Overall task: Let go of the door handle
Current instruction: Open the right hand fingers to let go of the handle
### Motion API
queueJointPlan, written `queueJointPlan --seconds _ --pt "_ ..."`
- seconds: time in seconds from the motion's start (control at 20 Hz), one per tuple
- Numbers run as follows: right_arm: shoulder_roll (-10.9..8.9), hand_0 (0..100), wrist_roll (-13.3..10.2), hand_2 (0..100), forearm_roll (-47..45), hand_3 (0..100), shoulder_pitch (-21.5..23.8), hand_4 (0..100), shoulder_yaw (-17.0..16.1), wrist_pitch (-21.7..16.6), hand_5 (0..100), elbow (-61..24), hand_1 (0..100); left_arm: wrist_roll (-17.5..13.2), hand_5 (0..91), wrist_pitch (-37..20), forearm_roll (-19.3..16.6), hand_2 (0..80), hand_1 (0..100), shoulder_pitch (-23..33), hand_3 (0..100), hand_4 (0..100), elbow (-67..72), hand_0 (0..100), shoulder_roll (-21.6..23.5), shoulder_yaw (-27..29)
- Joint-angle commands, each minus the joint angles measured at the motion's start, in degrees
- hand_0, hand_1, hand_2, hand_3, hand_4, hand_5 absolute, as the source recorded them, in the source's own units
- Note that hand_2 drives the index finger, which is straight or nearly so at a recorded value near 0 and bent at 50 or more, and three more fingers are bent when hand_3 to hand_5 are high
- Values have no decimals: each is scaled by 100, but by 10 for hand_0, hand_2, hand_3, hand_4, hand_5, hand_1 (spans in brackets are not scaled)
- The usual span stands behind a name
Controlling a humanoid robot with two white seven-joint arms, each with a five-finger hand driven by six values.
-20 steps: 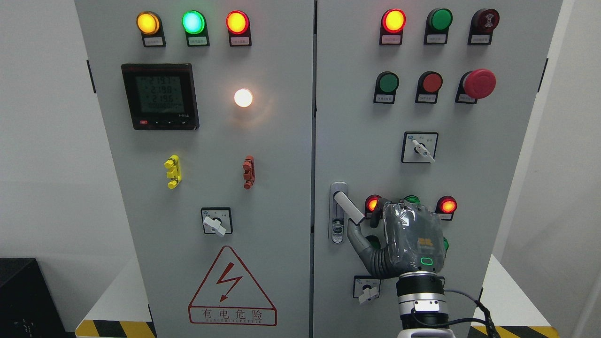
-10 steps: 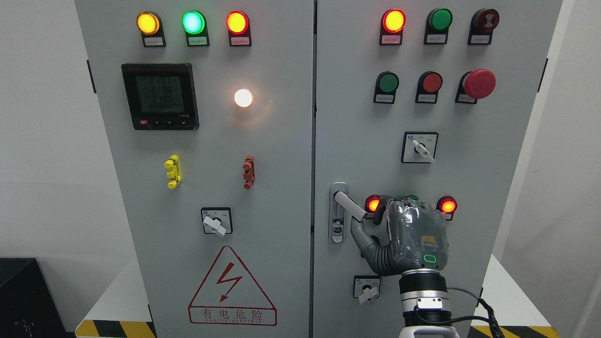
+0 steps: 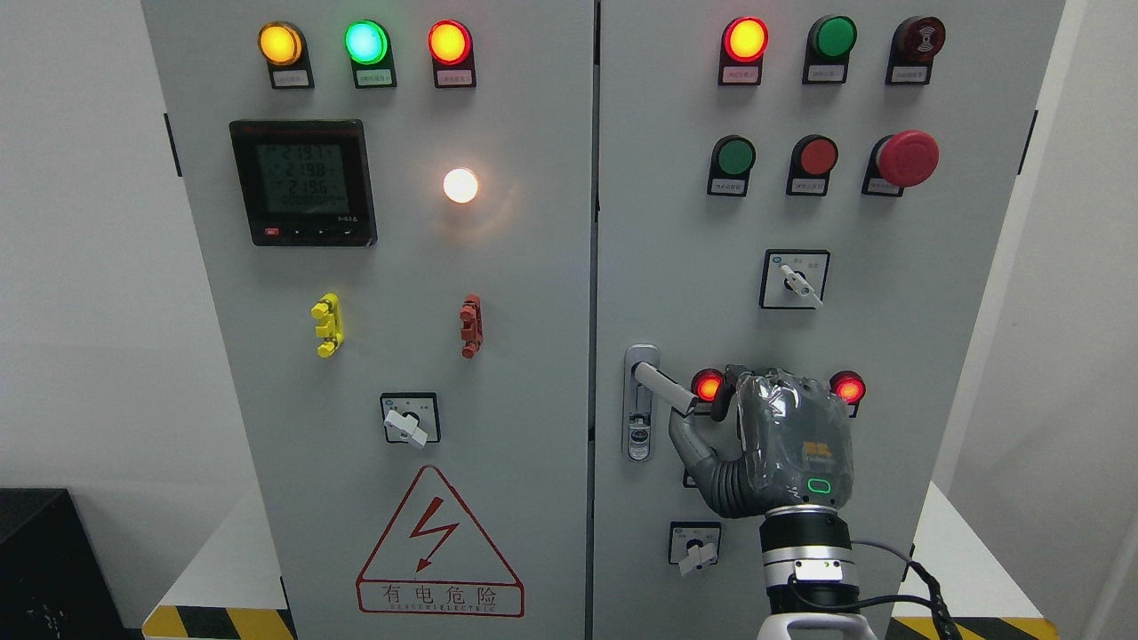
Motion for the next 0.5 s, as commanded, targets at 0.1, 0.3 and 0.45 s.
queueJointPlan --seconds 0.1,0.3,0.45 --pt "0 462 8 698 0 969 -64 772 -33 3 696 -15 415 -4 0 4 0 42 0 0 105 5 0 0 -5 0" --pt "0 463 8 696 0 970 -64 772 -33 3 696 -15 416 -4 0 -5 0 43 0 0 105 5 0 0 -5 0" --pt "0 464 8 697 0 969 -73 772 -33 3 695 -15 416 -4 0 -5 0 43 0 0 105 5 0 0 4 0"
